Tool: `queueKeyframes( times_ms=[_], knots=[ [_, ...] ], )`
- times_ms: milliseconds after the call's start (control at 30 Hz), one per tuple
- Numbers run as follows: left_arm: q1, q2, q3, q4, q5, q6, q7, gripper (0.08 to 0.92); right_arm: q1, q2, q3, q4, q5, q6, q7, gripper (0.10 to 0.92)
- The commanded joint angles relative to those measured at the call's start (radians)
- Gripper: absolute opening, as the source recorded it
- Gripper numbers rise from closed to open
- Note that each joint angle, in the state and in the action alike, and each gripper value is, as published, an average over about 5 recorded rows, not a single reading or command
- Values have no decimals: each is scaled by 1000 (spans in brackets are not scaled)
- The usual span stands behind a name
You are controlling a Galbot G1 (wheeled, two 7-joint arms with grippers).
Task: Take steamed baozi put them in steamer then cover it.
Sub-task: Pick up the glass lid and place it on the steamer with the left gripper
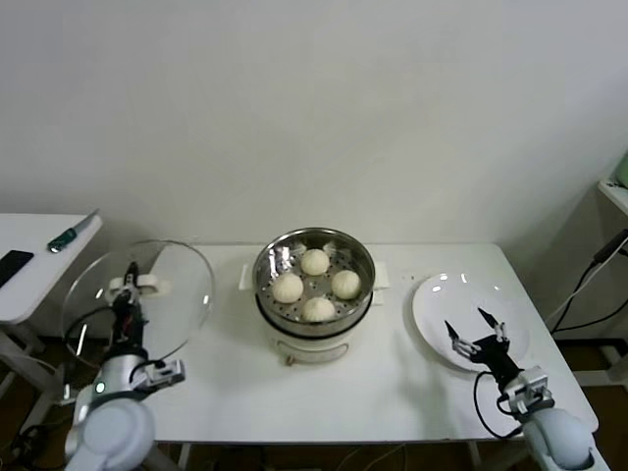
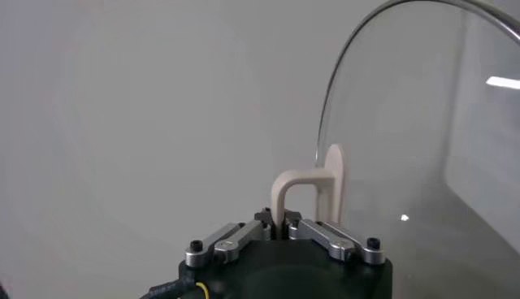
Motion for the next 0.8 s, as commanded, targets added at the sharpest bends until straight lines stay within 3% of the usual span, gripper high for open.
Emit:
queueKeyframes(
  times_ms=[33, 433, 800],
  knots=[
    [-137, 115, 233, -136, 6, 177, 142, 151, 59, 2, -42, -27, -22, -7, 8, 823],
    [-427, -110, 481, 39, 200, 178, 294, 151, 69, 4, -36, -40, -38, -9, 16, 823],
    [-535, -235, 563, 156, 246, 178, 328, 151, 44, 7, 5, -47, -49, -1, 12, 823]
  ],
)
